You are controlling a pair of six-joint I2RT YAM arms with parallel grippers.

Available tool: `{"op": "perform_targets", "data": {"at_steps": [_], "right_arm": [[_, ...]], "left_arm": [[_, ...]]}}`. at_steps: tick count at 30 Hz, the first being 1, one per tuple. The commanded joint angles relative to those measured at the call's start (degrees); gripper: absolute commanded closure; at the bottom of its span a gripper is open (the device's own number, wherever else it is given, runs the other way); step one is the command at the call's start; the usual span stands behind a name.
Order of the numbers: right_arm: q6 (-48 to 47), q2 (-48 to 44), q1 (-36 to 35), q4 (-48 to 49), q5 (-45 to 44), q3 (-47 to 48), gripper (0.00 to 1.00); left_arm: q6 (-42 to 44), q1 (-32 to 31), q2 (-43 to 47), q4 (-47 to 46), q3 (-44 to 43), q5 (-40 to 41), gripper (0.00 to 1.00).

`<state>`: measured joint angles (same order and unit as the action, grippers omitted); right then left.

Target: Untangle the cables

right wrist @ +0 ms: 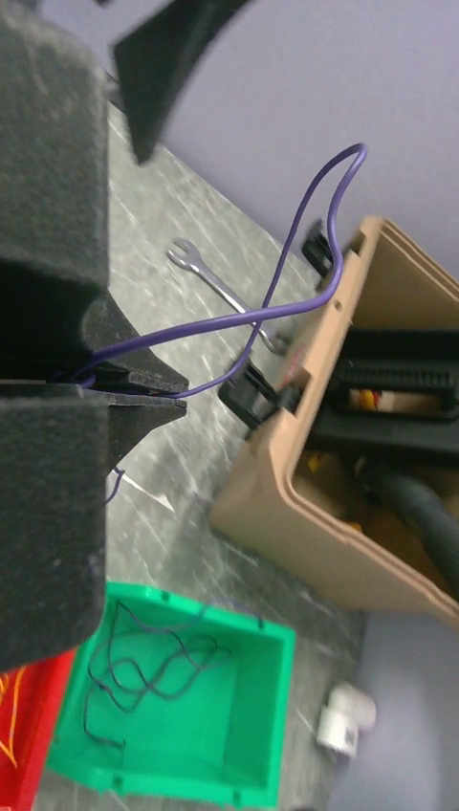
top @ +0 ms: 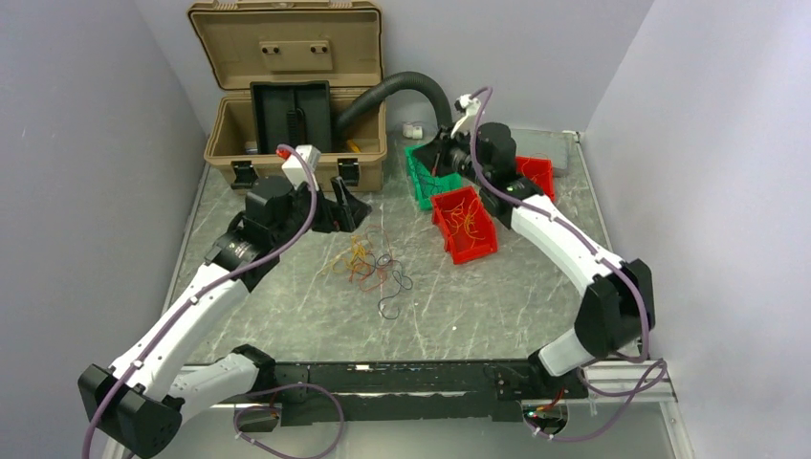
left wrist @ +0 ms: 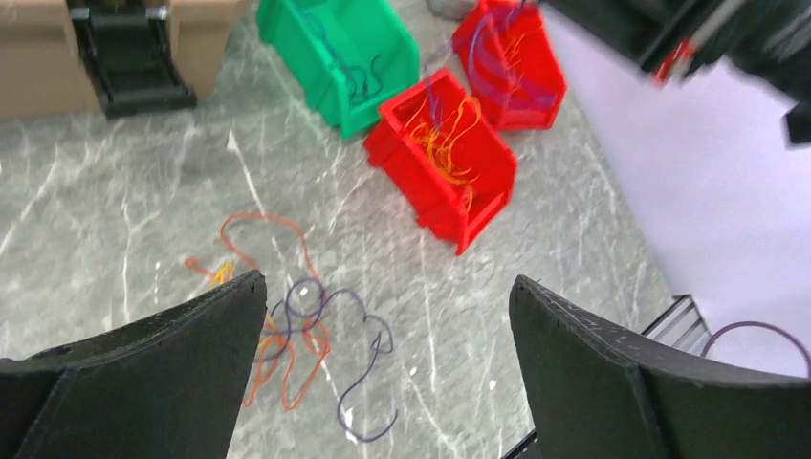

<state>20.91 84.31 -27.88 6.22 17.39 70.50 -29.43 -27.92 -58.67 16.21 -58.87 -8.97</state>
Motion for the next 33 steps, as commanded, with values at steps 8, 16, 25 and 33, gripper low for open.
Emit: {"op": "perform_targets", "data": {"at_steps": [8,16,25,33], "right_arm": [[-1.77,20.63,5.25,-1.5,-3.07,21.91,1.0],[-5.82,32.39,6.64,1.69,-8.1,27.88,1.0],[-12.2,39.78,7.29,1.38,-15.5,28.63,1.0],[-10.41,42.53,7.31,-3.83,-17.23,24.96,1.0]], "left_arm": [[0.1,0.22,2.88,-4.15,11.2,3.14,0.01],[0.34,0.18,5.05,-4.62,14.33,4.74,0.01],[0.43,0.21,3.72,-5.31,15.06,4.92,0.01],[0.95,0.21,1.96,-6.33,14.57,4.03,0.01]]}}
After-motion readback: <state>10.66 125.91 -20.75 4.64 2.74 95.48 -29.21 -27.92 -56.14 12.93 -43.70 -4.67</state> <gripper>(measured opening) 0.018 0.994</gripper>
